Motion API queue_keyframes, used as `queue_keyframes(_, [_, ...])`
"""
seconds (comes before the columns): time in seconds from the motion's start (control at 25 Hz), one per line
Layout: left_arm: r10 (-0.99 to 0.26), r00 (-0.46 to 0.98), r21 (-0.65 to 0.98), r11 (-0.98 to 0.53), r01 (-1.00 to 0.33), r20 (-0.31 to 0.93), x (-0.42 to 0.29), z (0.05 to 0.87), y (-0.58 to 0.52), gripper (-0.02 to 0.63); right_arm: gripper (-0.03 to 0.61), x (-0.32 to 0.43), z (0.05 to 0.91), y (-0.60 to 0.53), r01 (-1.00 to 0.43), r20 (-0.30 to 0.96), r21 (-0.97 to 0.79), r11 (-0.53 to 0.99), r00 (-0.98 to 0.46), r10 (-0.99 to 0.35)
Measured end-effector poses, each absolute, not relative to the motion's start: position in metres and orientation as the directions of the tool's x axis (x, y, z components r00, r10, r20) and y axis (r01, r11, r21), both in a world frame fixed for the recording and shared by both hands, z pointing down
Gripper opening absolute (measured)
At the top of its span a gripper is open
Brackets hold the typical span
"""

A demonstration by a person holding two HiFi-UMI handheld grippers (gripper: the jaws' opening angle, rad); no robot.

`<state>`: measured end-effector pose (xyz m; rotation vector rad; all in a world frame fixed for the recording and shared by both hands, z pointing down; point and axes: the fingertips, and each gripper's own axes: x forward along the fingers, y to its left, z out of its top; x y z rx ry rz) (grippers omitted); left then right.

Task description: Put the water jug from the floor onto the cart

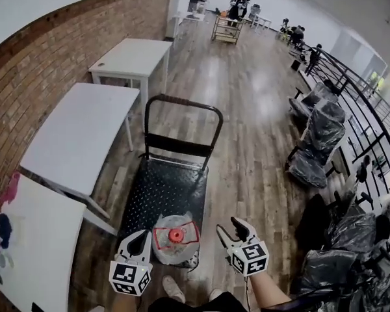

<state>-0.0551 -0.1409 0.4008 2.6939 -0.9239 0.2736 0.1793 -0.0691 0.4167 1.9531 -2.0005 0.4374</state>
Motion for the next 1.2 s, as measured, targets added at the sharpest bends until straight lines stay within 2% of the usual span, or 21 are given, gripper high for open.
queue_keyframes(0.12, [-0.535, 0.809, 0.189, -0.792, -0.580, 0.243, -0.027, 0.383, -0.127, 0.000, 0.127, 0.216, 0.391, -0.031, -0.996, 0.367, 0.004, -0.091, 0.086, -0.926])
queue_keyframes(0.44, [-0.492, 0.846, 0.173, -0.832, -0.527, 0.207, 0.042, 0.351, -0.052, 0.000, 0.006, 0.296, 0.361, 0.095, -0.966, 0.286, -0.022, -0.257, 0.240, -0.927])
queue_keyframes(0.76, [-0.448, 0.871, 0.118, -0.872, -0.475, 0.200, 0.100, 0.331, 0.047, 0.000, 0.003, 0.355, 0.340, 0.207, -0.945, 0.208, -0.051, -0.322, 0.305, -0.929])
queue_keyframes(1.0, [-0.404, 0.881, 0.074, -0.898, -0.433, 0.247, 0.115, 0.330, 0.102, 0.000, 0.003, 0.364, 0.341, 0.256, -0.933, 0.176, -0.091, -0.347, 0.328, -0.928])
queue_keyframes(1.2, [-0.397, 0.893, 0.057, -0.907, -0.417, 0.212, 0.115, 0.310, 0.110, 0.000, 0.003, 0.359, 0.333, 0.279, -0.926, 0.166, -0.080, -0.369, 0.353, -0.921])
